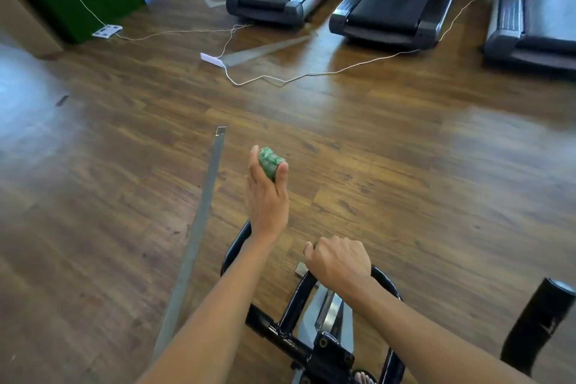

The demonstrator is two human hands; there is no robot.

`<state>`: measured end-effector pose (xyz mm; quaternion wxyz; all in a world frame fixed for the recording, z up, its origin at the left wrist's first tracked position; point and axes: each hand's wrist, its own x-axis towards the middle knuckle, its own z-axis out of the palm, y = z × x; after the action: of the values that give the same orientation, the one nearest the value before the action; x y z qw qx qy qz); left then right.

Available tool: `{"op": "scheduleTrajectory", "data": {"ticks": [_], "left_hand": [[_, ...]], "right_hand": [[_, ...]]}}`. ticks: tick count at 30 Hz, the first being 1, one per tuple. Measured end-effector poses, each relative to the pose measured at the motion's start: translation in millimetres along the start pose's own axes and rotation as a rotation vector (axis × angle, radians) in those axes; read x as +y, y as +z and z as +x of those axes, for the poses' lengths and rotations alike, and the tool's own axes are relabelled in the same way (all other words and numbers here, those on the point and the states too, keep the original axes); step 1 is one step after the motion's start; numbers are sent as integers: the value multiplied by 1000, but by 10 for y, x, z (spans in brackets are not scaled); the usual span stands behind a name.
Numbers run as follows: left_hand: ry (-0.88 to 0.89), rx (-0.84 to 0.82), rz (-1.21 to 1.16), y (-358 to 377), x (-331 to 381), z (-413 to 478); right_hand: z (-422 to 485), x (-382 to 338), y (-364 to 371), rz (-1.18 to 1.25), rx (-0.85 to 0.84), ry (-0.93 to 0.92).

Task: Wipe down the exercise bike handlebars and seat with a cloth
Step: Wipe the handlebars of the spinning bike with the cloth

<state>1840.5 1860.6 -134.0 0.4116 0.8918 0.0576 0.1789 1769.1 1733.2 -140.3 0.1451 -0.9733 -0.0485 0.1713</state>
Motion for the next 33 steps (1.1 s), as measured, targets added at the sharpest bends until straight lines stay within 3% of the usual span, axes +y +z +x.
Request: {"op": "scheduleTrajectory", "data": {"ticks": [2, 5, 10, 19, 23, 29, 33], "left_hand": [[-50, -4, -5, -3, -72, -71], [68, 63, 90, 3, -73, 62], [170, 7, 140, -37, -101, 106], [-13, -204, 753, -439, -575, -567], [-247, -131, 740, -578, -561, -956], [-1040, 305, 124, -279, -237, -1509], [-1222, 323, 10, -156, 45, -1716]], "right_hand": [[2, 5, 0, -2, -7, -5], [-8, 11, -10, 16, 11, -3], [-2, 13, -34, 28, -45, -6], [1, 28, -74, 37, -155, -7], [24, 40, -56, 46, -188, -26], [52, 50, -79, 8, -227, -46], [53, 69, -50, -37, -217, -100]]}}
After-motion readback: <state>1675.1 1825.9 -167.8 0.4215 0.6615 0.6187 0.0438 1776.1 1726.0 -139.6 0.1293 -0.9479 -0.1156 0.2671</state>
